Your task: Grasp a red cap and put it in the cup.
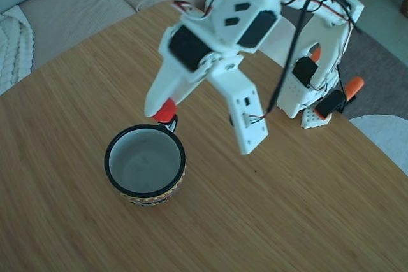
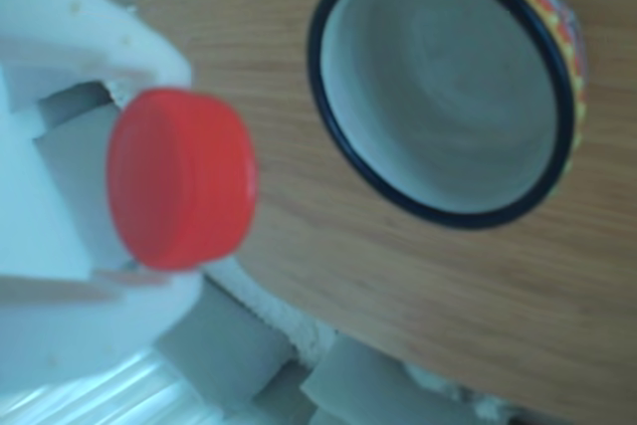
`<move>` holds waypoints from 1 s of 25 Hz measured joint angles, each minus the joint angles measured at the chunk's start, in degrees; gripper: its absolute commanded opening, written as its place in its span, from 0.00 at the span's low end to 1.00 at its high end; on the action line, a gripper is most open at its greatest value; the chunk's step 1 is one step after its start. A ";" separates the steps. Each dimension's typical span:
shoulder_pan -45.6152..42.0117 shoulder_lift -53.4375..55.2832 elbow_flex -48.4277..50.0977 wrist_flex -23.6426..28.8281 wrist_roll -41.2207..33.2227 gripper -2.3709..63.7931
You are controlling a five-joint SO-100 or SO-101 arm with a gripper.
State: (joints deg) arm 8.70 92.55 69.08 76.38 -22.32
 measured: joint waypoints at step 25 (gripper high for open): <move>-2.55 -30.06 -19.25 -0.70 0.00 0.24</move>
State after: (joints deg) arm 6.15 62.49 49.83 75.67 -22.32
